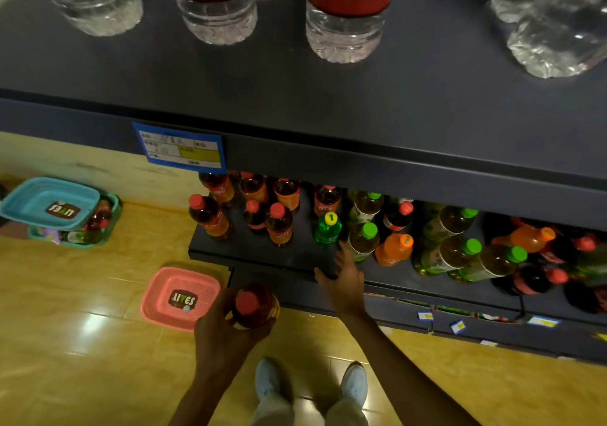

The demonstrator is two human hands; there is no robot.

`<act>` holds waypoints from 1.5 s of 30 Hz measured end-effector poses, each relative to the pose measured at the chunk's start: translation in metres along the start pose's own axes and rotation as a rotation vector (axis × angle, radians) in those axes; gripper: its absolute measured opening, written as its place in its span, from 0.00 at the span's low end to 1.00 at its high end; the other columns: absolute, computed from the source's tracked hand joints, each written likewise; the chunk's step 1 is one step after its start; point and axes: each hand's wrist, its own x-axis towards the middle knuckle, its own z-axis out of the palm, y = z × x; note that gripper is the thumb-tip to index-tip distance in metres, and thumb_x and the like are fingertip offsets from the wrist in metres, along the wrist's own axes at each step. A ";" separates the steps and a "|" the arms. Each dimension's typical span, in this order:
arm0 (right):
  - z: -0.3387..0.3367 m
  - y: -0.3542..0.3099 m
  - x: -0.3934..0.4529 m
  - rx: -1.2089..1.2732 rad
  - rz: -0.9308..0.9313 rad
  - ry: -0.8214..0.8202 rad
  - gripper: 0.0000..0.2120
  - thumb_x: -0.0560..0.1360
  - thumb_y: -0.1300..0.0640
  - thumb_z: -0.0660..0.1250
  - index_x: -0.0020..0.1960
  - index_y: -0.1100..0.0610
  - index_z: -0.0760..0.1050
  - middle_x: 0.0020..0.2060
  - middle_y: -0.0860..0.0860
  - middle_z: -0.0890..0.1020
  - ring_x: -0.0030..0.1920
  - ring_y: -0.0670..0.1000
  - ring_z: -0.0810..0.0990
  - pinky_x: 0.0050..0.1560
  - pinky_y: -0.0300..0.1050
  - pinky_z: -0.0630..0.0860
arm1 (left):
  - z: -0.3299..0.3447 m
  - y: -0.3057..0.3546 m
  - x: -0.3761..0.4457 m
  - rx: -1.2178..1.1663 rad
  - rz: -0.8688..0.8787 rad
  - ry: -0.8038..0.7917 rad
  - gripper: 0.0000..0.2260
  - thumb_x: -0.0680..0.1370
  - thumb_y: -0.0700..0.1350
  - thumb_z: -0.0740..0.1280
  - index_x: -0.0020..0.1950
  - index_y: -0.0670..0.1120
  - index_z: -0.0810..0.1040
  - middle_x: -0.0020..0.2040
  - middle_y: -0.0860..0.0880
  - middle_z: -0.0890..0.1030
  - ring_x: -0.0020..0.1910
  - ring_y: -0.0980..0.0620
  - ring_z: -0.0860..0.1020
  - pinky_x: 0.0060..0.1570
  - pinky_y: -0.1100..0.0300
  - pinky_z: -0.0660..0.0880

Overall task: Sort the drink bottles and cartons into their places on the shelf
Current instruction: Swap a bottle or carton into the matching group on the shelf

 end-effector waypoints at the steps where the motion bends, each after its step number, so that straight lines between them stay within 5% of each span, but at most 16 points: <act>1: 0.000 0.000 0.000 -0.013 -0.003 0.005 0.39 0.70 0.56 0.76 0.76 0.56 0.59 0.69 0.56 0.74 0.69 0.56 0.72 0.65 0.50 0.74 | -0.001 0.000 0.000 -0.008 -0.001 0.004 0.32 0.54 0.42 0.86 0.54 0.56 0.79 0.44 0.58 0.83 0.45 0.59 0.81 0.41 0.67 0.76; 4: 0.002 -0.002 0.003 -0.053 -0.016 0.020 0.40 0.71 0.55 0.75 0.76 0.55 0.58 0.68 0.55 0.75 0.68 0.55 0.74 0.59 0.39 0.72 | -0.001 -0.001 -0.001 -0.021 -0.001 0.013 0.32 0.54 0.42 0.86 0.52 0.58 0.78 0.44 0.59 0.83 0.45 0.60 0.81 0.42 0.64 0.78; 8: 0.007 -0.007 0.014 -0.119 -0.038 0.023 0.45 0.71 0.55 0.75 0.78 0.57 0.52 0.70 0.54 0.71 0.70 0.54 0.70 0.60 0.36 0.68 | -0.001 -0.003 0.000 -0.012 0.004 -0.001 0.32 0.54 0.42 0.86 0.53 0.55 0.79 0.43 0.59 0.83 0.45 0.64 0.80 0.36 0.77 0.74; 11: 0.014 -0.011 0.026 -0.161 -0.001 0.014 0.48 0.72 0.55 0.74 0.79 0.57 0.46 0.74 0.56 0.66 0.72 0.57 0.67 0.63 0.41 0.68 | 0.000 -0.006 0.003 -0.024 -0.003 -0.011 0.32 0.53 0.39 0.86 0.53 0.53 0.79 0.42 0.59 0.82 0.44 0.63 0.80 0.37 0.79 0.73; 18: 0.032 -0.020 0.057 -0.250 0.070 0.140 0.48 0.72 0.51 0.74 0.79 0.57 0.45 0.69 0.62 0.71 0.67 0.62 0.74 0.61 0.54 0.76 | -0.006 -0.017 0.004 -0.034 -0.011 -0.018 0.32 0.53 0.41 0.86 0.52 0.56 0.79 0.44 0.57 0.84 0.45 0.67 0.81 0.38 0.74 0.76; 26: 0.043 -0.024 0.079 -0.406 0.044 0.207 0.30 0.73 0.54 0.73 0.69 0.58 0.63 0.60 0.63 0.78 0.58 0.64 0.80 0.51 0.54 0.80 | -0.014 -0.022 0.004 0.011 0.012 0.018 0.33 0.53 0.41 0.86 0.50 0.64 0.76 0.42 0.62 0.82 0.45 0.71 0.79 0.39 0.78 0.74; 29: 0.029 -0.026 0.053 -0.400 -0.052 0.146 0.31 0.72 0.52 0.73 0.70 0.58 0.65 0.59 0.61 0.79 0.58 0.62 0.80 0.53 0.53 0.80 | -0.014 -0.021 0.007 0.014 0.019 0.001 0.33 0.54 0.42 0.86 0.52 0.62 0.77 0.44 0.59 0.83 0.45 0.62 0.81 0.39 0.72 0.77; 32: 0.001 -0.028 -0.001 -0.247 -0.118 0.090 0.31 0.72 0.51 0.74 0.70 0.57 0.67 0.58 0.55 0.81 0.57 0.54 0.81 0.54 0.44 0.80 | -0.009 -0.016 0.011 0.012 0.012 -0.023 0.30 0.55 0.43 0.85 0.53 0.56 0.79 0.45 0.56 0.83 0.45 0.56 0.82 0.40 0.66 0.78; 35: -0.036 -0.027 -0.060 -0.160 -0.158 0.097 0.29 0.69 0.51 0.77 0.66 0.55 0.72 0.53 0.49 0.83 0.51 0.46 0.82 0.47 0.26 0.75 | 0.005 0.000 0.018 0.013 0.019 -0.060 0.30 0.56 0.45 0.85 0.51 0.62 0.76 0.44 0.59 0.83 0.44 0.62 0.81 0.38 0.73 0.75; 37: -0.061 -0.022 -0.090 -0.174 -0.120 0.133 0.30 0.65 0.51 0.80 0.63 0.55 0.74 0.51 0.49 0.84 0.50 0.47 0.83 0.48 0.37 0.80 | 0.023 0.011 0.026 0.045 0.055 -0.095 0.25 0.59 0.50 0.84 0.50 0.61 0.78 0.42 0.60 0.84 0.43 0.63 0.81 0.39 0.72 0.75; 39: -0.085 -0.015 -0.109 -0.208 -0.082 0.190 0.33 0.61 0.54 0.83 0.62 0.56 0.76 0.52 0.51 0.84 0.50 0.50 0.84 0.48 0.49 0.83 | 0.046 0.024 0.040 0.088 0.080 -0.150 0.23 0.62 0.54 0.82 0.54 0.57 0.80 0.46 0.56 0.85 0.47 0.57 0.83 0.45 0.59 0.80; 41: -0.105 -0.008 -0.120 -0.224 -0.053 0.225 0.36 0.57 0.57 0.84 0.63 0.57 0.77 0.52 0.54 0.84 0.49 0.52 0.84 0.46 0.50 0.84 | 0.076 0.033 0.059 0.095 0.082 -0.202 0.24 0.63 0.53 0.81 0.56 0.53 0.79 0.50 0.54 0.85 0.50 0.52 0.82 0.51 0.54 0.79; 45: -0.131 0.005 -0.129 -0.262 -0.043 0.291 0.36 0.53 0.57 0.86 0.59 0.56 0.79 0.49 0.55 0.85 0.46 0.52 0.83 0.43 0.47 0.84 | 0.133 0.049 0.095 0.094 0.097 -0.166 0.23 0.63 0.50 0.81 0.54 0.52 0.79 0.51 0.52 0.84 0.52 0.53 0.79 0.53 0.60 0.71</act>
